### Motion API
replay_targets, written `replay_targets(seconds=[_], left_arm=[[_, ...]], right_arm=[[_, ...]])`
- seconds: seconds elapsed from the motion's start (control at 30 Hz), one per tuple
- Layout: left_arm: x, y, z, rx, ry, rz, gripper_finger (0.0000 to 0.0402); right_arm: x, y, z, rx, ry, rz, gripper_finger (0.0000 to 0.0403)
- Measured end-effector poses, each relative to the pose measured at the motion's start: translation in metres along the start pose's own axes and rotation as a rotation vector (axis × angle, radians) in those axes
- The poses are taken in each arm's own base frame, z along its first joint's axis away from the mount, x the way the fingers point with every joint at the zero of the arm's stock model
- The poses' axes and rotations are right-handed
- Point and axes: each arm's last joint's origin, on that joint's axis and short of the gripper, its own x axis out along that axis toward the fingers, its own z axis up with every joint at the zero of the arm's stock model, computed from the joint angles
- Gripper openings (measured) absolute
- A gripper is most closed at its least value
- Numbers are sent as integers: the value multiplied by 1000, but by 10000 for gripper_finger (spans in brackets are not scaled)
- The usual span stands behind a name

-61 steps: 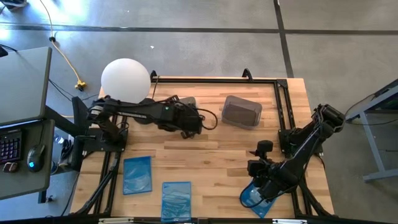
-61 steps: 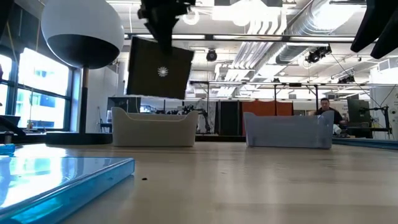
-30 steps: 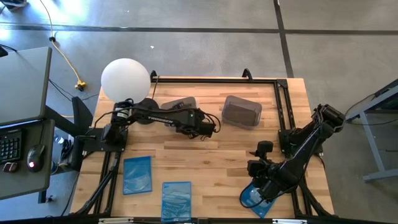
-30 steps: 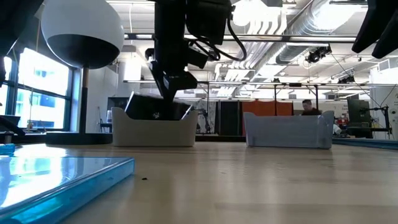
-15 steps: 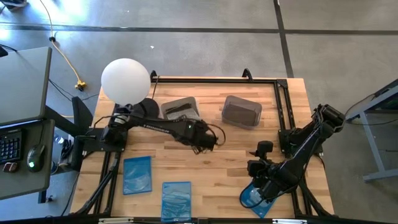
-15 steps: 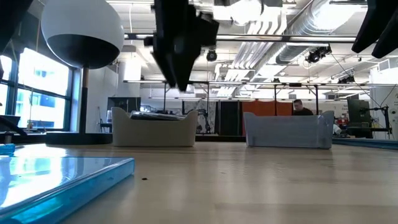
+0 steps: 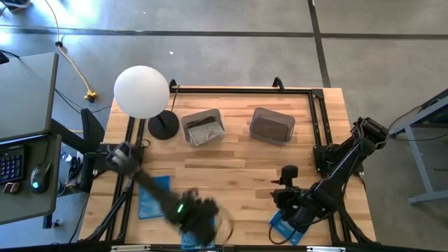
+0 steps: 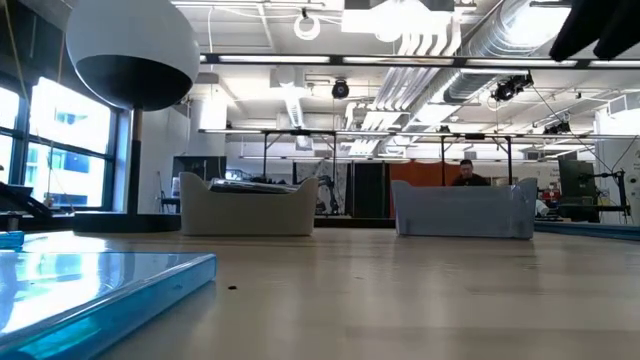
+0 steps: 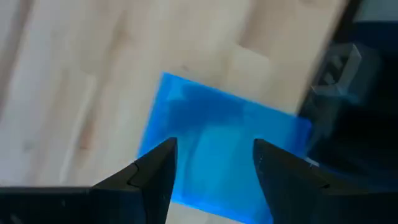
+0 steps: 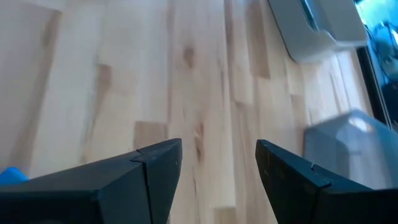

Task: Pick & place jewel cases by type
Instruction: Put the middle left blue CD case into the black bin

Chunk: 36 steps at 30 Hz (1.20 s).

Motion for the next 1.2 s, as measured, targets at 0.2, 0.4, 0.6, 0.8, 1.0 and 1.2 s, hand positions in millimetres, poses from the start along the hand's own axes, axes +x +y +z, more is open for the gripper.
replay_targets(seconds=[0.2, 0.4, 0.6, 0.8, 1.0, 1.2], left_arm=[[30, -37, -69, 88, -205, 37, 205], [80, -36, -91, 33, -138, 95, 205], [110, -15, -74, 64, -113, 204, 205], [132, 16, -19, 72, -157, 264, 204], [145, 58, 47, 52, -201, 324, 204], [130, 83, 98, -123, -130, 210, 204]], right_arm=[[2, 2, 6, -61, -39, 24, 201], [8, -2, 10, -51, -36, 15, 201], [15, -8, 16, -46, -24, 21, 201], [20, -8, 22, -136, -35, 62, 201], [30, 3, 27, -222, -57, 145, 201], [52, 21, 20, -395, 0, 138, 201]])
